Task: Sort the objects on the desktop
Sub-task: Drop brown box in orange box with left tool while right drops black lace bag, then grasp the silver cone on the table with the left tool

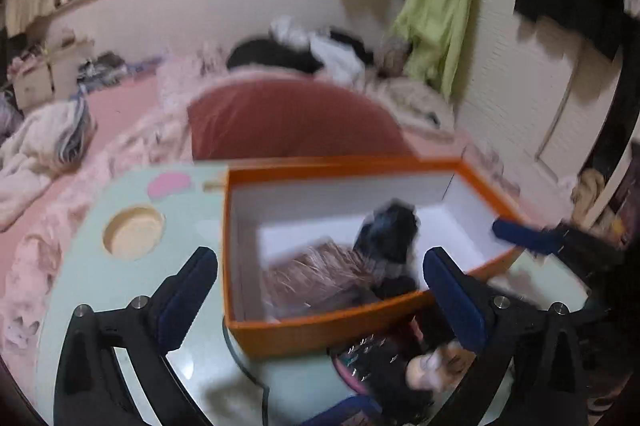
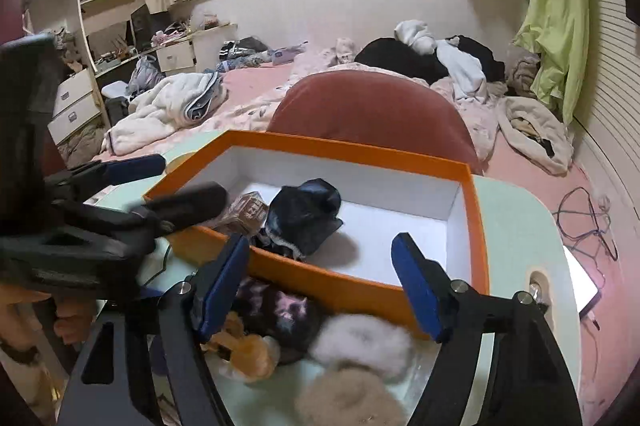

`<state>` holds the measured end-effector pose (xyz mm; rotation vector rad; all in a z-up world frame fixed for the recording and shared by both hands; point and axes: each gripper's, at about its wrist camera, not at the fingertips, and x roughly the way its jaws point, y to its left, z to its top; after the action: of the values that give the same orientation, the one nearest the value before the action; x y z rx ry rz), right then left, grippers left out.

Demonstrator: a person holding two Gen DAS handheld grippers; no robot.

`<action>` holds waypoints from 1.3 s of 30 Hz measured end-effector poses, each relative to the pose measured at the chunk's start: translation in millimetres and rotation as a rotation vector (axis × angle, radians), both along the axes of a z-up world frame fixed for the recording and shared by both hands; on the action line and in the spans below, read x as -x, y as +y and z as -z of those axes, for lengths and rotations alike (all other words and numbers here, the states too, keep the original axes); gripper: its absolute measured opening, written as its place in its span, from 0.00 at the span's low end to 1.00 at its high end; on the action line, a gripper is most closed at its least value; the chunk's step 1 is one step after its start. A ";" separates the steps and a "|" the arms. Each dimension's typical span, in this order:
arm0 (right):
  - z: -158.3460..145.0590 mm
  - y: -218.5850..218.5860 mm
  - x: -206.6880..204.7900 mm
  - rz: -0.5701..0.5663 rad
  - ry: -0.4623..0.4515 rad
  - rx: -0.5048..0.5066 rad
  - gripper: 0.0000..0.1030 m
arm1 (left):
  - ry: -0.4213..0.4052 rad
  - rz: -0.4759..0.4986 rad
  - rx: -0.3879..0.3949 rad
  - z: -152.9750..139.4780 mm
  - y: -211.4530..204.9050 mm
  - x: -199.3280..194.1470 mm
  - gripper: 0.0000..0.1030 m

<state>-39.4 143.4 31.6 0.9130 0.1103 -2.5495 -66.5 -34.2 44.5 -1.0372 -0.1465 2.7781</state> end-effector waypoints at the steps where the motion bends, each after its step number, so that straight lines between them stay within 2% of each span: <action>1: -0.7 -0.3 -0.4 0.003 -0.003 -0.008 0.72 | -0.014 0.000 -0.038 1.7 -4.2 0.6 1.00; 3: -2.7 1.2 -1.1 0.001 -0.009 -0.005 0.72 | 0.003 -0.003 -0.059 -1.5 -7.9 -3.0 1.00; 6: -5.6 9.9 -3.1 0.022 -0.006 0.039 0.72 | 0.107 -0.020 -0.075 -19.4 -16.2 -24.8 1.00; 9: -16.1 21.4 -18.7 0.010 0.076 0.129 0.72 | 0.179 -0.017 -0.088 -38.3 -21.7 -44.3 1.00; 12: -30.3 21.7 -42.8 -0.024 0.138 0.133 0.72 | 0.240 0.004 -0.061 -54.0 -27.5 -77.2 1.00; 15: -31.0 23.7 -68.7 -0.073 0.143 0.110 0.72 | 0.274 0.024 0.009 -52.4 -31.5 -119.3 1.00; 18: -13.8 28.9 -84.8 -0.087 0.101 0.077 0.72 | 0.279 0.006 0.042 -35.6 -38.3 -146.8 1.00; 20: 2.9 35.8 -91.0 -0.067 0.065 0.060 0.72 | 0.278 -0.044 0.066 -16.7 -51.1 -160.5 1.00; 22: 20.1 40.7 -94.1 -0.046 0.030 0.036 0.72 | 0.228 -0.071 0.066 3.6 -63.2 -167.7 1.00; 24: 47.5 40.0 -85.2 -0.030 -0.070 -0.027 0.74 | 0.190 -0.064 0.037 18.9 -69.8 -168.4 1.00; 25: 49.9 39.5 -86.5 -0.032 -0.028 -0.042 0.79 | 0.155 -0.051 0.035 29.3 -68.5 -163.1 1.00; 27: 53.0 39.0 -78.4 -0.031 -0.042 -0.037 0.80 | 0.073 -0.024 0.082 48.6 -54.2 -148.1 1.00; 30: 58.8 36.3 -72.5 -0.030 -0.034 -0.038 0.80 | 0.143 -0.043 0.185 62.5 -29.1 -151.0 1.00; 39: 63.6 33.4 -64.8 -0.037 -0.033 -0.021 0.80 | 0.154 -0.047 0.158 60.4 -33.9 -152.0 1.00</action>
<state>25.3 176.8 -32.1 0.9525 0.1431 -2.5027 85.5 -68.2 -15.9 -0.8579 0.0710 2.9385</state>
